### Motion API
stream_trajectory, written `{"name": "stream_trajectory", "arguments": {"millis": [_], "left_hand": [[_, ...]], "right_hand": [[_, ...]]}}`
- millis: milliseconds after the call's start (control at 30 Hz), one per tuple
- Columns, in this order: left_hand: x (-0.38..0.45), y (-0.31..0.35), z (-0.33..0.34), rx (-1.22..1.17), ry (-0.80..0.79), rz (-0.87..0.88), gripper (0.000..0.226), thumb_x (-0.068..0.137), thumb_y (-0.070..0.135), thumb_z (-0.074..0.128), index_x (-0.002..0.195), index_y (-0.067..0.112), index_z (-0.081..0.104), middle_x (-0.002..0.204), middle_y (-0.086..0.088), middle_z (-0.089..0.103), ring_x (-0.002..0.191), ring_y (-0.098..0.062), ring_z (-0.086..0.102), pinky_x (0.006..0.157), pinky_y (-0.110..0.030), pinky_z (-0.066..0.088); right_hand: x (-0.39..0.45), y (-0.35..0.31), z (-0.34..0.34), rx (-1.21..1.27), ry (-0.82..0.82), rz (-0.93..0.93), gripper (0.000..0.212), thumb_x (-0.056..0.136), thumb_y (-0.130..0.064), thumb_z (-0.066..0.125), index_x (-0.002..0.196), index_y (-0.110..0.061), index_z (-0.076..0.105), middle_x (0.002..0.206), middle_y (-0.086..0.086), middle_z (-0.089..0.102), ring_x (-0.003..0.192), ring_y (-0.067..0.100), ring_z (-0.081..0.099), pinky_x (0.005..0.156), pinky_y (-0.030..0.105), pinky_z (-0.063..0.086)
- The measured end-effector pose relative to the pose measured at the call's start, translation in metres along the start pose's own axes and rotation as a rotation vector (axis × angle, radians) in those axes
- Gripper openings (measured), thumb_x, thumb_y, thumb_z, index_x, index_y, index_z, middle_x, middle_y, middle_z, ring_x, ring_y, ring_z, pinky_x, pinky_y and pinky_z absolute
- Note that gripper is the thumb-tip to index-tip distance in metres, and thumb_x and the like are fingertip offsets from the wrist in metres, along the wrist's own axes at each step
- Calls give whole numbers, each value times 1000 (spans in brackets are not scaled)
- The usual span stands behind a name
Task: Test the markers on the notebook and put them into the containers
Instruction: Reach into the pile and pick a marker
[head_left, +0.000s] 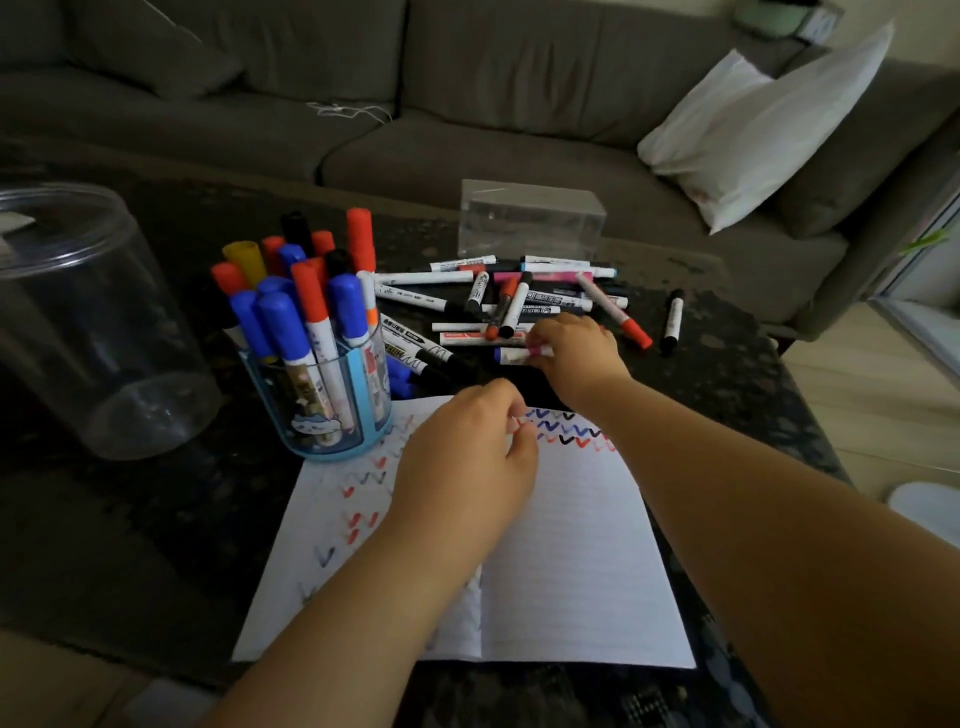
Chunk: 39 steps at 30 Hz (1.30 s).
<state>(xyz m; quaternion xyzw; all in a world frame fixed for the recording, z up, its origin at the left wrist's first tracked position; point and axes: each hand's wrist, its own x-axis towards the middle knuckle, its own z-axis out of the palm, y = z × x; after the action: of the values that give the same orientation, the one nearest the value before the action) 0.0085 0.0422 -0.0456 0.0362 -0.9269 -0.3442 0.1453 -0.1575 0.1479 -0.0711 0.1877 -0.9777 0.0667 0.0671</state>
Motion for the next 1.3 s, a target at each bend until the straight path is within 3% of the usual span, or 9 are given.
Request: {"name": "stream_trajectory", "arguments": {"millis": [167,233,300,500,700,867,967,1100,1300], "left_hand": [[-2,-4,-7,-91,2,-72,6,90,25,53,92,25,59,87,12,58,79,-5,54,63,-17,41],[-1,-9,-9,-260,-4,-165,9,89,23,56,82,28,60,82,12,61,76,-5,58,66,-17,44],[-1,-10,-11,-448,-43,-251,13,90,25,55,80,29,61,87,9,66,82,-10,63,75,-26,50],[-18,3,-23,-934,-230,-353,26,99,26,41,101,25,67,95,6,71,91,-11,65,82,-32,52],[-28,6,-29,-1313,-401,-423,30,97,15,41,92,8,69,87,-10,67,67,-11,66,72,-30,54],[-29,9,-28,-1413,-320,-458,26,96,8,42,82,1,62,61,-8,55,79,-13,70,68,-23,57],[-23,4,-24,-1374,-210,-535,21,95,11,46,83,3,61,74,-13,67,65,-12,69,61,-22,55],[-16,-8,-22,-1244,-64,-556,19,95,19,50,89,7,63,84,-5,74,82,-14,71,72,-22,56],[-18,-21,-18,-725,59,-490,7,87,27,64,80,28,66,80,8,64,82,-11,59,82,-30,49]], "right_hand": [[-20,-9,-36,159,110,-71,22,97,-23,50,112,-16,65,107,7,67,106,25,58,98,39,41],[-42,-21,-59,313,124,-39,25,100,-23,45,115,-13,61,100,7,65,93,21,60,81,30,47],[-70,-34,-77,561,37,72,26,100,-26,41,115,-15,60,84,2,58,75,17,58,59,25,44],[-150,-65,-82,1479,-312,363,31,102,-27,38,89,-9,59,54,-4,40,45,7,30,39,17,26],[-176,-71,-78,1960,-530,471,34,99,-25,37,81,-5,57,51,-3,34,39,2,24,31,11,19],[-175,-76,-73,1871,-491,424,34,101,-25,34,78,-9,52,50,-5,30,39,1,22,33,12,16],[-175,-82,-65,1483,-386,358,33,102,-24,36,82,-6,54,53,-2,32,41,4,26,39,16,20],[-177,-80,-56,1020,-265,339,32,100,-28,41,85,-13,65,56,-4,46,43,5,39,45,19,36],[-168,-65,-57,1152,-249,454,25,100,-18,42,115,-8,60,77,3,57,62,8,49,61,16,48]]}}
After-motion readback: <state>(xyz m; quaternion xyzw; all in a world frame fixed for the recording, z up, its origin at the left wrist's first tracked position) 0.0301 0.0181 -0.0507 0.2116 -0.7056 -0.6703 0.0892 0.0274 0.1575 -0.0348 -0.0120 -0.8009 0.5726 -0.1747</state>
